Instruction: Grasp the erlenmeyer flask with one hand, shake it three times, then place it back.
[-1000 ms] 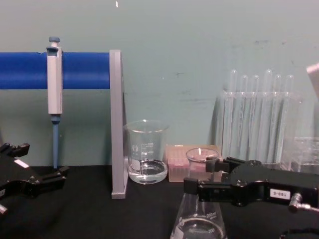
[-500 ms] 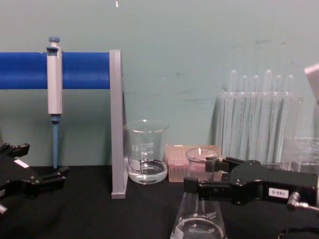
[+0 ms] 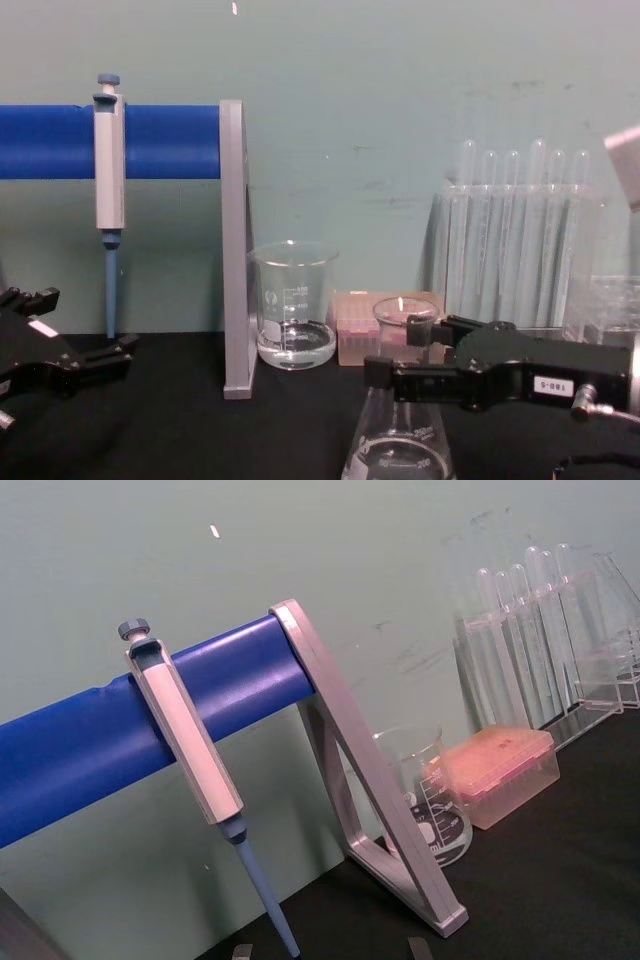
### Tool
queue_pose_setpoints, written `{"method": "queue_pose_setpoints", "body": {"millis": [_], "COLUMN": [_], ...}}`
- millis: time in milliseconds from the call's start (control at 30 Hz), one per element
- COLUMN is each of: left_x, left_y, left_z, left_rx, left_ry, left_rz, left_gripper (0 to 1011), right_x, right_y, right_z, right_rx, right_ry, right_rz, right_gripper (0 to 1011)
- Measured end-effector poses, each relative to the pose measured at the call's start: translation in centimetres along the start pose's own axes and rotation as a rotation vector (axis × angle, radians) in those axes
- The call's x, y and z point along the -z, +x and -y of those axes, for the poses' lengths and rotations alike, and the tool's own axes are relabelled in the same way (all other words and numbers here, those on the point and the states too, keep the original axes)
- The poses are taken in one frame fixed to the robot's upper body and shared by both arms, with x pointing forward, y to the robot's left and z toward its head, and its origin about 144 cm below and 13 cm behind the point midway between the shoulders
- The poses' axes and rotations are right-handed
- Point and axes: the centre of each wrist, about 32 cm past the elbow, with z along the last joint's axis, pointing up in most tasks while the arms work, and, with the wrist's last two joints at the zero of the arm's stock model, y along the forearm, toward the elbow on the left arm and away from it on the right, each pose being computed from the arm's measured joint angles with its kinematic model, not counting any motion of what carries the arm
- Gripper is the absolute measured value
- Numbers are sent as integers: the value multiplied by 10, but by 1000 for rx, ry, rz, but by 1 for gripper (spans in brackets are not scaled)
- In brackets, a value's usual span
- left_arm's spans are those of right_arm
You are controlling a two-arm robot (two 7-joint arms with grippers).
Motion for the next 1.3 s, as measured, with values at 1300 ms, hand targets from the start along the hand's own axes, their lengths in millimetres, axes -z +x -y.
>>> {"method": "queue_pose_setpoints", "body": {"millis": [1300], "left_x": [0], "left_y": [0], "left_z": [0], "left_rx": [0], "left_ry": [0], "left_rz": [0], "left_gripper": [1001], "right_x": [0], "right_y": [0], "right_z": [0], "right_rx": [2], "right_ry": [0], "right_rz": [0], "right_gripper": [801]}}
